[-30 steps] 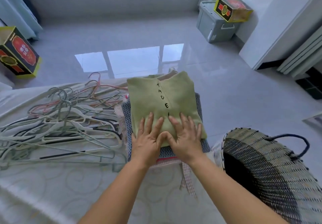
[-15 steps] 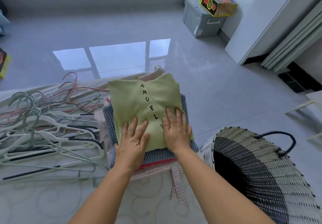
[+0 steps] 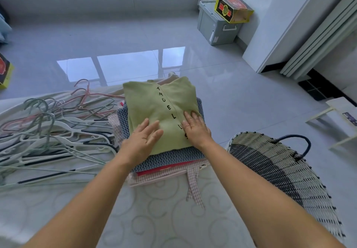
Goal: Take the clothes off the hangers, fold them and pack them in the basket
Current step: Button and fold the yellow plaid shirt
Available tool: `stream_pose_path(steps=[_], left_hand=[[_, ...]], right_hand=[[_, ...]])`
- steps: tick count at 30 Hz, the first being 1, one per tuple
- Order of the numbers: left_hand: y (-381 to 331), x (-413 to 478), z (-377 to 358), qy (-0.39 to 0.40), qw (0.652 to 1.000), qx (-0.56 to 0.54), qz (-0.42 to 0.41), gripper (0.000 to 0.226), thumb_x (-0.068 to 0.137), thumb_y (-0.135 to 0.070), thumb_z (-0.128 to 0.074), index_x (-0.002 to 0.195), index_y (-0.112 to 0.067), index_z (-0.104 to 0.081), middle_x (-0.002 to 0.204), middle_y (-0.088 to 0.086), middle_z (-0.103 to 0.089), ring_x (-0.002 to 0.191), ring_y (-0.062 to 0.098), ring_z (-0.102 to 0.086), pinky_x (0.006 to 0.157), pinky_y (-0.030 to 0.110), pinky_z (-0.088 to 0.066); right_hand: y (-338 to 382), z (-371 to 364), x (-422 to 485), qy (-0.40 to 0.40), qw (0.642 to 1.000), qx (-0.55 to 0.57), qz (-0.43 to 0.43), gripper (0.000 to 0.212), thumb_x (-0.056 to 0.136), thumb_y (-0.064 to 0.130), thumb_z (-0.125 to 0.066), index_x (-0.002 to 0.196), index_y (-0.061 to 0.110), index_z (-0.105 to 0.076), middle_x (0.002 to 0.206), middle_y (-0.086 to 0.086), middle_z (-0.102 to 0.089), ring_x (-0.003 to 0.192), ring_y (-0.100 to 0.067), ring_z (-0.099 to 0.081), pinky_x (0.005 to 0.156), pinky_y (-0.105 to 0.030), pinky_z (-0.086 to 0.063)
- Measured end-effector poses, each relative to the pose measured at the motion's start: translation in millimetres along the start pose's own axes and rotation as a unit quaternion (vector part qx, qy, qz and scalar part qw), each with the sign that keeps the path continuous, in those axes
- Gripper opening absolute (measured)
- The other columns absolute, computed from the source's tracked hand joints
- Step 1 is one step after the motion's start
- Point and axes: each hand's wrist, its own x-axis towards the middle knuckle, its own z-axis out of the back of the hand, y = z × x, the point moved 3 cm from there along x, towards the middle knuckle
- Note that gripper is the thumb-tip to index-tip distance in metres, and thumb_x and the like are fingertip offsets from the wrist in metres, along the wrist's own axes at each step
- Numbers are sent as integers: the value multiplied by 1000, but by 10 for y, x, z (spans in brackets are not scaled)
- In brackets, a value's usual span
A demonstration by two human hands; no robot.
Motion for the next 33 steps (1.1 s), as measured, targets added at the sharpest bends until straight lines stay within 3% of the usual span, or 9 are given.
stream_pose_path(steps=[3, 7, 11, 15, 18, 23, 26, 30, 33], left_hand=[[177, -612, 57, -98, 991, -79, -38, 85, 69, -87, -18, 141, -43, -25, 150, -18, -22, 139, 5, -21, 114, 43, -23], [949, -1744, -45, -156, 968, -186, 67, 63, 65, -77, -40, 123, -54, -35, 139, -13, -39, 125, 7, -40, 101, 23, -30], [1926, -2807, -268, -192, 928, -230, 221, 37, 77, -12, -64, 104, -37, -60, 125, 26, -51, 89, -17, -55, 74, -8, -34], [2750, -3882, -300, -243, 867, -190, 390, 23, 79, -16, -61, 101, -22, -67, 109, 26, -57, 87, -2, -64, 65, -5, -37], [3092, -4452, -149, -249, 820, -266, 441, 10, 92, -7, -55, 101, -8, -58, 103, 19, -60, 92, 21, -61, 61, 11, -40], [3755, -5190, 216, -165, 839, -241, 459, 17, 95, -23, -51, 111, -19, -50, 114, 2, -54, 91, 7, -53, 68, 0, -36], [4242, -5586, 583, -149, 862, -200, 442, 26, 95, -32, -48, 119, -22, -45, 132, 3, -46, 113, 9, -47, 89, 11, -36], [4959, -5921, 1445, -238, 870, -3, 431, 46, 94, -36, -48, 134, -14, -41, 145, 1, -32, 135, 17, -28, 108, 27, -24], [5581, -6066, 1987, -253, 836, 90, 478, 72, 86, -48, -58, 142, -13, -29, 152, 7, -23, 141, 24, -19, 113, 42, -17]], right_hand=[[28, 3, -189, -43, 999, 0, 1, 49, 102, 38, -22, 149, 28, -16, 158, 4, -7, 145, -16, 0, 116, -39, -3], [146, -175, -684, -166, 984, 44, 48, 54, 94, 37, -24, 145, 20, -30, 155, 3, -21, 144, -13, -10, 117, -33, -5], [267, -857, -1521, -206, 961, 130, 133, 55, 90, 41, -25, 139, 22, -39, 148, 11, -26, 139, -2, -16, 113, -17, -8], [385, -2012, -2376, -79, 976, 168, 110, 49, 89, 33, -38, 127, 7, -53, 136, 3, -39, 126, -5, -30, 104, 0, -10], [627, -2873, -2881, 8, 984, 165, 69, 29, 86, 10, -53, 111, 2, -63, 125, -14, -56, 110, -8, -42, 97, -10, -27], [1385, -4054, -3344, 111, 980, 166, -17, 21, 84, -5, -60, 105, -2, -63, 105, -23, -53, 76, -8, -56, 75, -7, -41], [1902, -4718, -3493, 141, 974, 158, -76, 20, 84, -1, -64, 102, -10, -62, 102, -28, -60, 87, -31, -56, 84, -37, -42], [2290, -5213, -3544, 117, 979, 108, -123, 18, 82, 14, -70, 91, -1, -66, 96, -28, -64, 102, -41, -55, 94, -46, -38], [2344, -5246, -3479, 114, 977, 105, -148, 16, 82, 18, -70, 80, 5, -60, 87, -25, -62, 97, -42, -54, 87, -44, -40]])
